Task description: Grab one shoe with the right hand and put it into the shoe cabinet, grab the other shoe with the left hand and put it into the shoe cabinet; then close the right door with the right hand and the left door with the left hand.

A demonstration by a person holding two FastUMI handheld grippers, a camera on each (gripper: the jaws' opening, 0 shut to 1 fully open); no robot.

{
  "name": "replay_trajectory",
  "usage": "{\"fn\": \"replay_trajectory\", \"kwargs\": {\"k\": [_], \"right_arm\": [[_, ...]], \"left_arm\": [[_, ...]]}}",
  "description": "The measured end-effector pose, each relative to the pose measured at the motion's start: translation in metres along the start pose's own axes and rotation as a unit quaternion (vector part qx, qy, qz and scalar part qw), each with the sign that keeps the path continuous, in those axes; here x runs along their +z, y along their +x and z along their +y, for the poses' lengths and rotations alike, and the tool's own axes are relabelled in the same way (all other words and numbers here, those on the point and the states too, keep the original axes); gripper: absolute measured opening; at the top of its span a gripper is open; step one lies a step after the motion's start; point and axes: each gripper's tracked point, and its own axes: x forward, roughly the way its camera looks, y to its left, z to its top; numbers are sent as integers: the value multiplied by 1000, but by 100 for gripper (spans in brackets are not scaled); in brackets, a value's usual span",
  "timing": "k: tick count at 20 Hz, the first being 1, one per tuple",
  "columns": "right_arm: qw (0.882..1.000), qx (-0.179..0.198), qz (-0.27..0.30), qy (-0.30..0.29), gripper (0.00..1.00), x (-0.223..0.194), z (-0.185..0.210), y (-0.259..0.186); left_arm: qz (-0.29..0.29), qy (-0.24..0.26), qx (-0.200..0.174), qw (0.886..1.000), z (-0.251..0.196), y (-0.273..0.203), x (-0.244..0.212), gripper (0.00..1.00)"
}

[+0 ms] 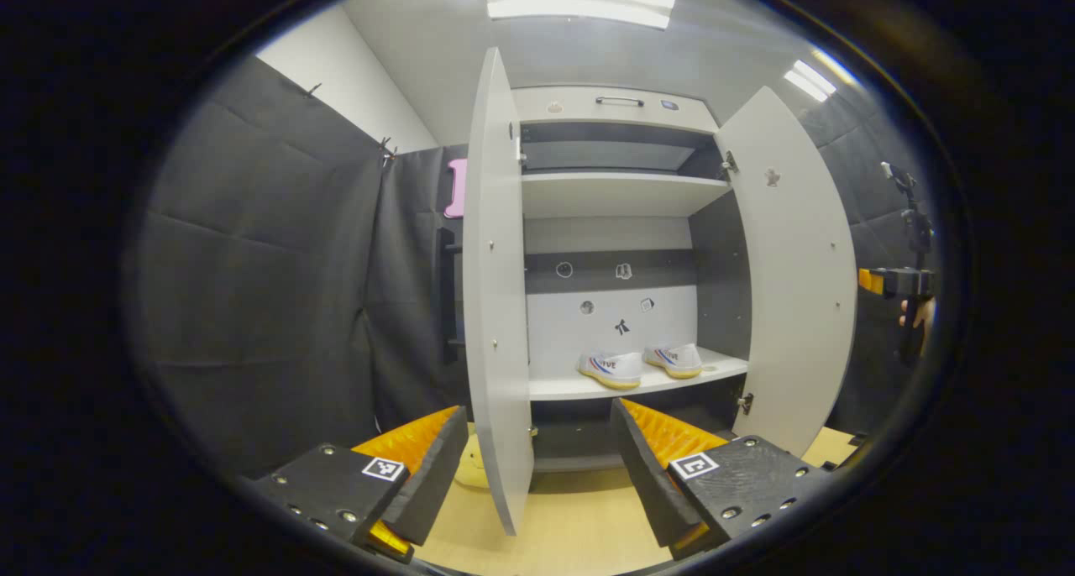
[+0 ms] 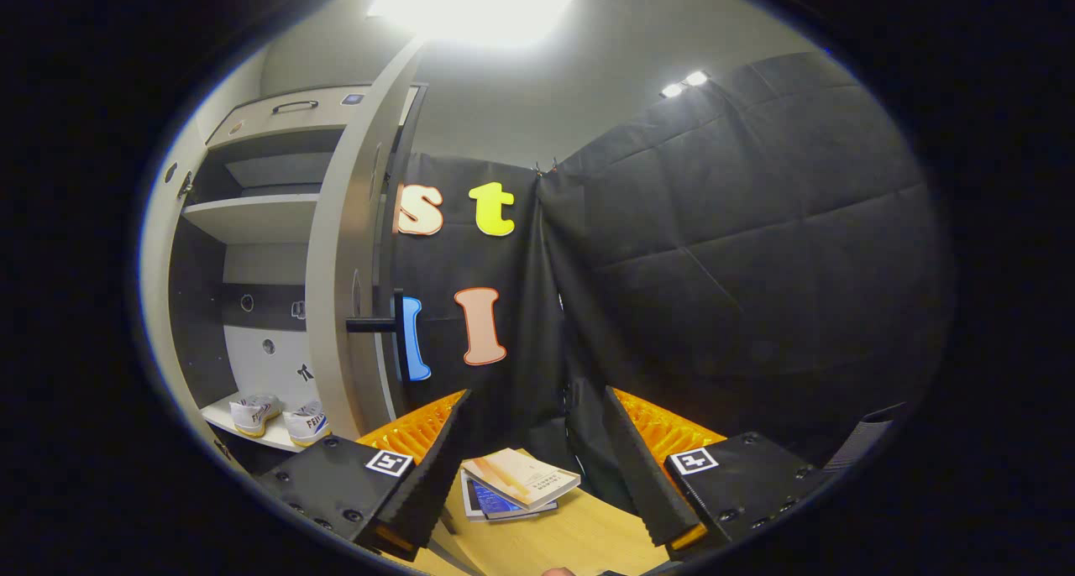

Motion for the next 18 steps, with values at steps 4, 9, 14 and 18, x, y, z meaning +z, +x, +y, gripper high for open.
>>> {"fn": "replay_trajectory", "kwargs": {"k": [4, 9, 14, 18], "right_arm": [[999, 19, 3, -47, 87, -5, 18, 0], [996, 69, 2, -48, 93, -2, 49, -19], [990, 130, -1, -55, 92, -3, 98, -38], [982, 180, -7, -55, 87, -4, 145, -46]], "left_arm": [[-1, 1, 10, 1000, 12, 1, 1, 98], [0, -4, 14, 1000, 21, 4, -4, 98], [7, -24, 20, 999, 27, 5, -14, 98], [11, -22, 39, 999, 41, 0, -15, 99]]}}
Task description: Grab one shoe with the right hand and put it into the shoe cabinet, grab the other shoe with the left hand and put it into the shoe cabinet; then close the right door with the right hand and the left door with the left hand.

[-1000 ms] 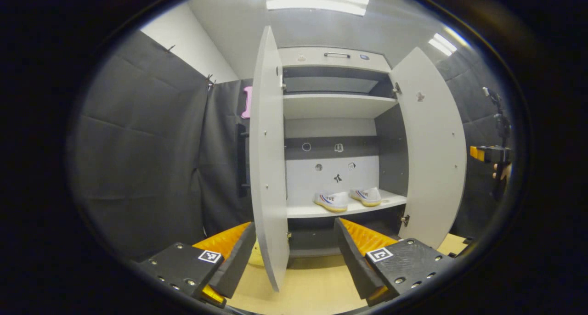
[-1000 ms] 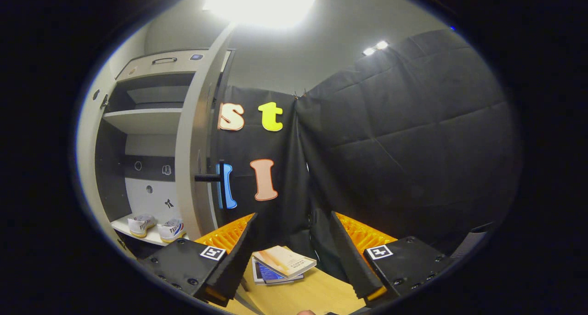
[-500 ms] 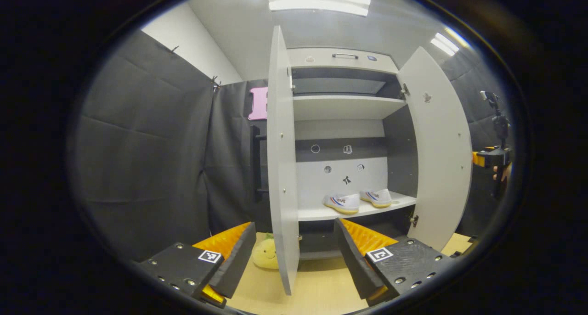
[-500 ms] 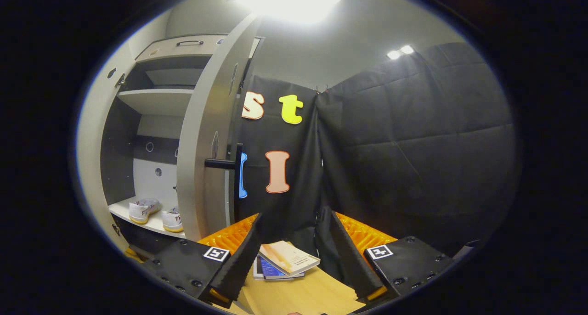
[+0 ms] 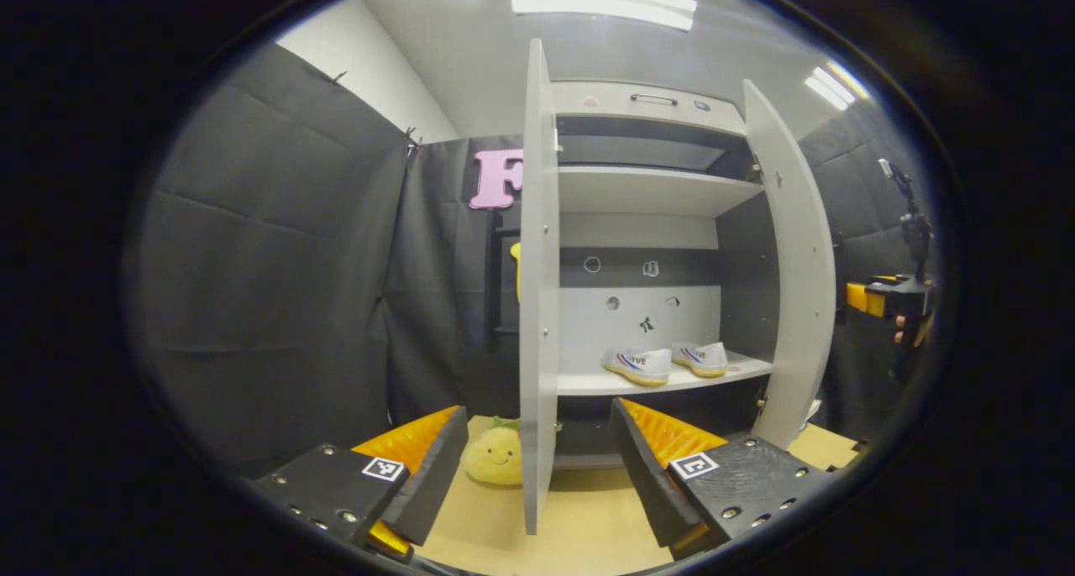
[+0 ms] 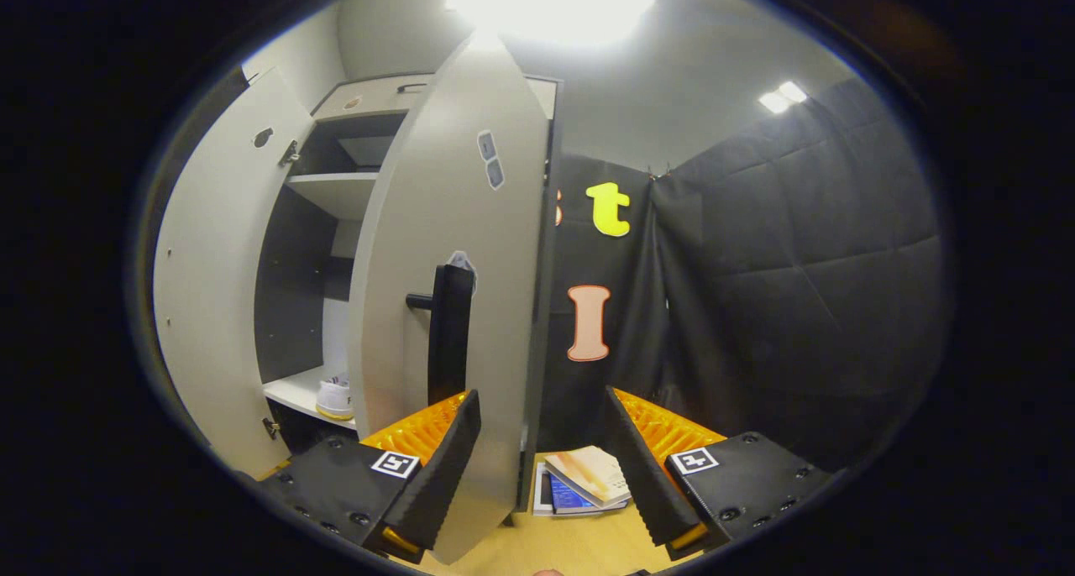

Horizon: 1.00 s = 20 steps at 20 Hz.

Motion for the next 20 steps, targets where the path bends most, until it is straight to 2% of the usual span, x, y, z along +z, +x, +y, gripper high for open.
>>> {"fn": "replay_trajectory", "kwargs": {"k": [1, 2, 4, 6, 10, 14, 20], "right_arm": [[1000, 13, 0, 0, 93, 0, 11, 3], [1000, 29, 1, 1, 87, -1, 21, 5], [999, 43, 1, 1, 92, -2, 33, 4], [999, 46, -5, 1, 96, 0, 29, 3], [999, 45, -14, 12, 96, 2, 29, -1], [999, 31, -13, 14, 96, -5, 10, -8], [1000, 20, 1, 10, 96, -17, -7, -12]], "left_arm": [[0, 0, 7, 1000, 5, -1, 1, 99], [-1, -2, 13, 1000, 10, -1, 3, 99], [2, -10, 26, 1000, 21, 0, 4, 99], [1, -11, 42, 999, 34, 5, 8, 99], [-12, -8, 86, 996, 70, 24, 25, 98], [-26, -4, 132, 991, 111, 51, 44, 98], [-20, -17, 132, 991, 121, 84, 44, 99]]}}
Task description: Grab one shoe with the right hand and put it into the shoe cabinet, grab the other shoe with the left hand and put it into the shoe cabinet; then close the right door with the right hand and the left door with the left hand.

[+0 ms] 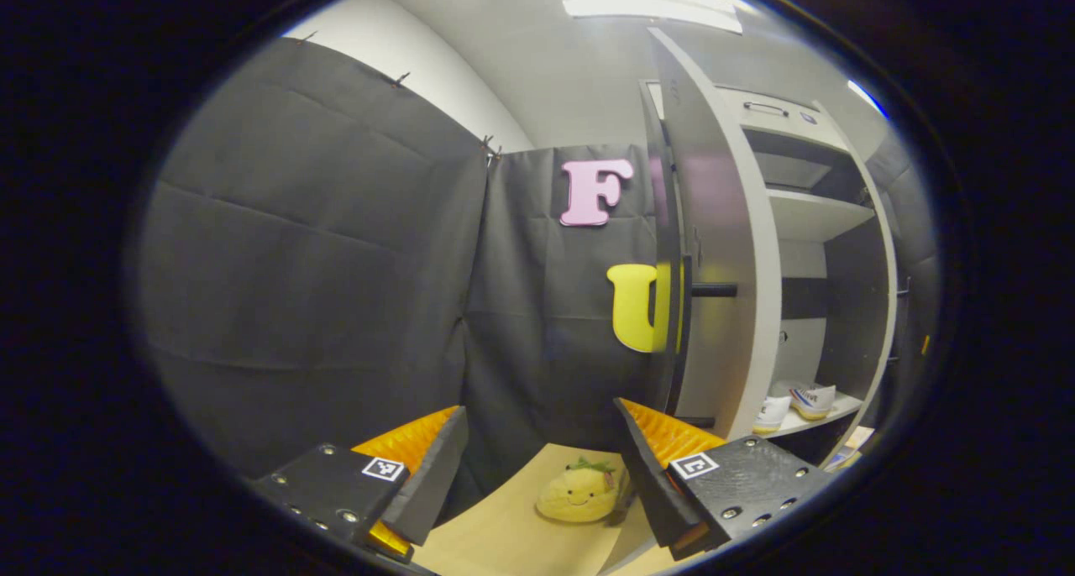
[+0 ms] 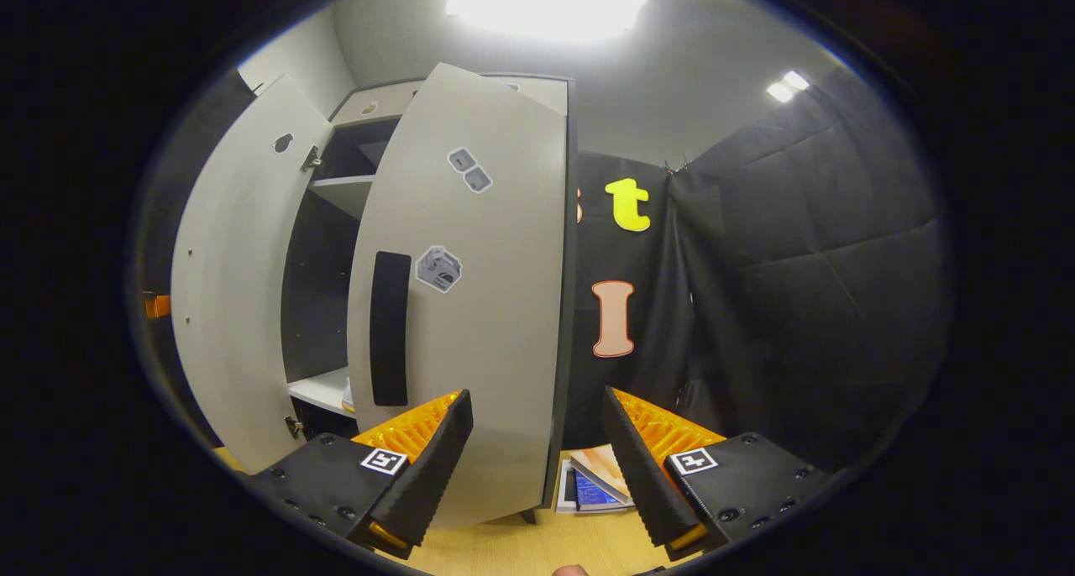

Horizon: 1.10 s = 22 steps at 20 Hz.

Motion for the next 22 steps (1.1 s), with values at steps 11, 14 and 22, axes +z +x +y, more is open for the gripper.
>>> {"fn": "replay_trajectory", "kwargs": {"k": [11, 14, 22], "right_arm": [[1000, 1, 15, 3, 96, -18, -3, 7], [1000, 7, 19, 1, 98, -22, 3, 8], [1000, -1, 23, 2, 97, -25, -9, 3]], "left_arm": [[-2, -1, -19, 1000, -28, -3, -3, 94], [0, -6, -34, 999, -42, -8, -5, 94], [2, -52, -89, 995, -92, -22, -10, 94]]}}
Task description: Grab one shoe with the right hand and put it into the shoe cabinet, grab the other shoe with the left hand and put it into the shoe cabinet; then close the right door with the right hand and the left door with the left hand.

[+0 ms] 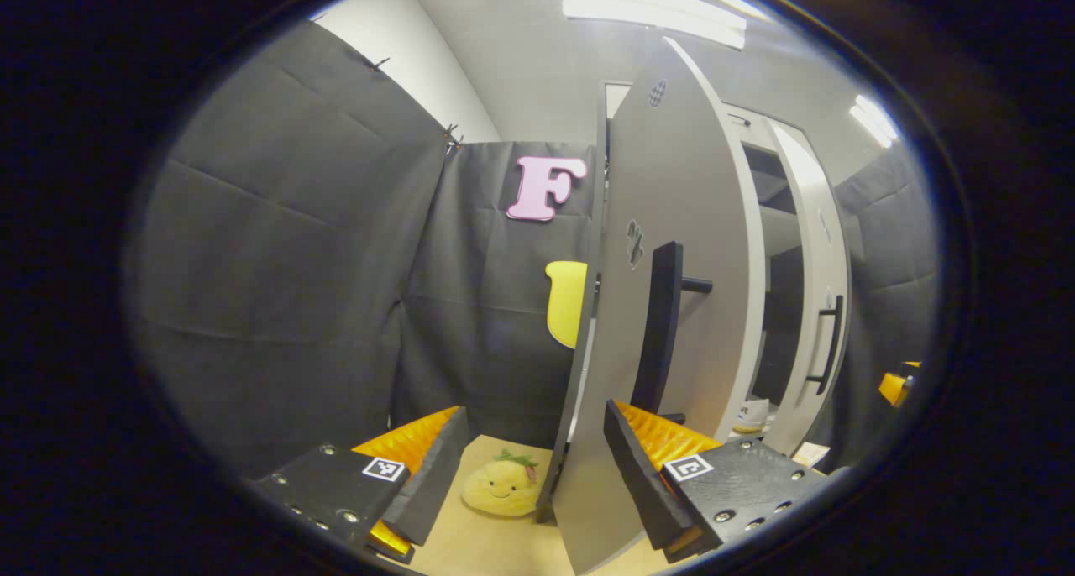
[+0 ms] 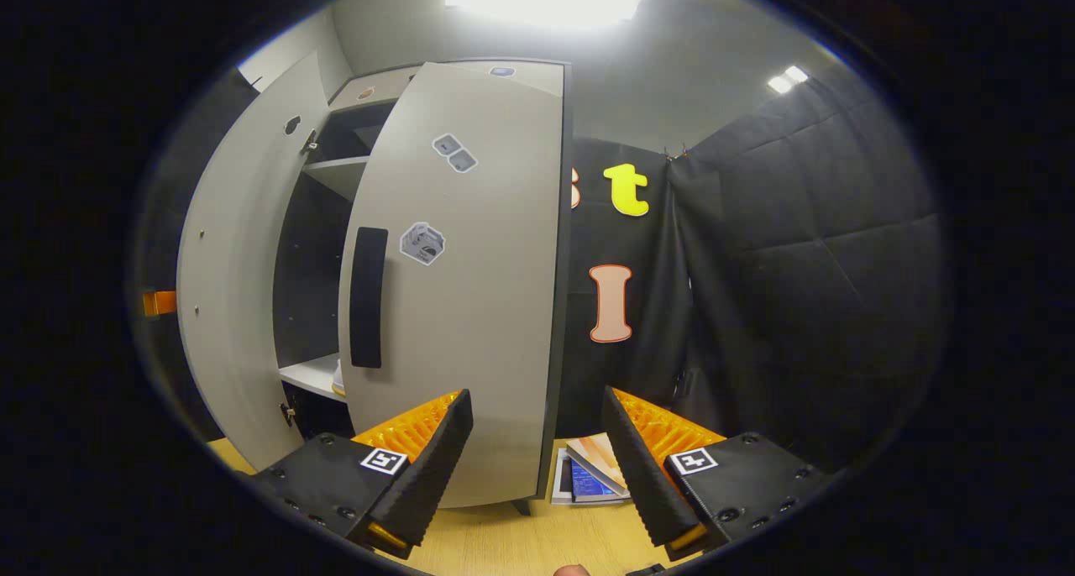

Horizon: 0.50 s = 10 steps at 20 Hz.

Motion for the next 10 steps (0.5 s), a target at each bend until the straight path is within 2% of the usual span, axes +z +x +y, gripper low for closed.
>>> {"fn": "replay_trajectory", "kwargs": {"k": [7, 10], "right_arm": [[1000, -1, 11, -1, 96, -8, -1, 4], [1000, 7, 13, 1, 96, -10, 8, 10]], "left_arm": [[2, -18, -7, 1000, -8, 0, -4, 95], [5, -29, -28, 999, -20, 1, -9, 94]]}}
